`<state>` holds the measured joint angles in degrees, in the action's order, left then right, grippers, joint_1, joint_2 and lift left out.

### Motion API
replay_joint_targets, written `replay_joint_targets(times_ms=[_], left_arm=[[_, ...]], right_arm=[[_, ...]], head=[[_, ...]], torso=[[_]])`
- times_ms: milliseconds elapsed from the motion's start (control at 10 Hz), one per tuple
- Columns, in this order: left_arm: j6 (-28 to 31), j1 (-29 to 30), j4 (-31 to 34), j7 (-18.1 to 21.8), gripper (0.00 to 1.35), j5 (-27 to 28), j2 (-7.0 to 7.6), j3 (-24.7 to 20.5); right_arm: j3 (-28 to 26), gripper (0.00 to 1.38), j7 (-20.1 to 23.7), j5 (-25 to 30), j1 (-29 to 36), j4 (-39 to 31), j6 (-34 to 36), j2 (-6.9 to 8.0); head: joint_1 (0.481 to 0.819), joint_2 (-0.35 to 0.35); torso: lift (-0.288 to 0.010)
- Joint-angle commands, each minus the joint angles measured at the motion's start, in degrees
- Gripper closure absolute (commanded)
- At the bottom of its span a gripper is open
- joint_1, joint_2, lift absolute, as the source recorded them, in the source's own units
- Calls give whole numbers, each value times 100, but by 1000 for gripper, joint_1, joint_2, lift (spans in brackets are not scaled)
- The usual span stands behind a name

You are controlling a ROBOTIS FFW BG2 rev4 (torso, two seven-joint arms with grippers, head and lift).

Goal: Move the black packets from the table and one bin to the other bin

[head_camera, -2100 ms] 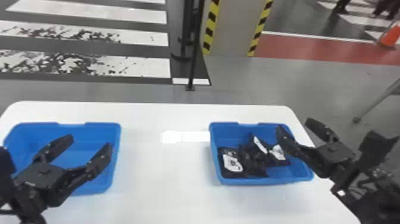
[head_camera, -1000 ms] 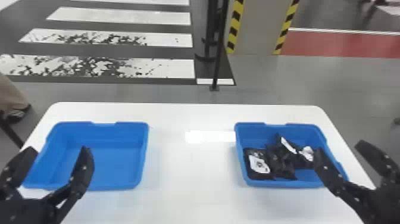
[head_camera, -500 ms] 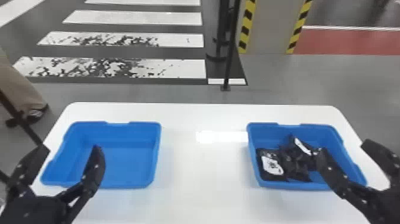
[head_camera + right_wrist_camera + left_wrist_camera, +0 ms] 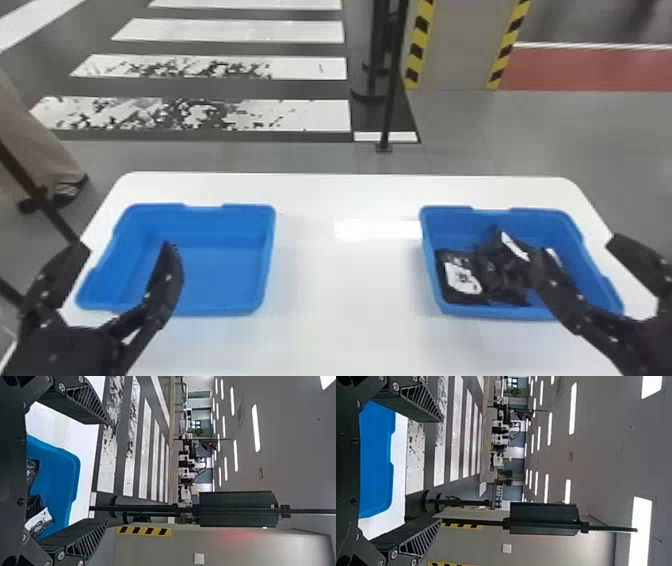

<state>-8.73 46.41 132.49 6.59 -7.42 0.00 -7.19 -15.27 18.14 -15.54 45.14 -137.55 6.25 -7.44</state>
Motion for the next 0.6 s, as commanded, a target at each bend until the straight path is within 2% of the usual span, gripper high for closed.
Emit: replay_joint_targets(times_ms=[0, 500], left_arm=[[1, 0, 5, 0, 150, 0, -15, 0], [43, 0, 5, 0, 150, -12, -15, 11]], right_arm=[[19, 144, 6, 0, 0, -33, 21, -12], [19, 144, -3, 0, -14, -19, -7, -12]], head=[[695, -4], [695, 1]], torso=[[-110], [-110]])
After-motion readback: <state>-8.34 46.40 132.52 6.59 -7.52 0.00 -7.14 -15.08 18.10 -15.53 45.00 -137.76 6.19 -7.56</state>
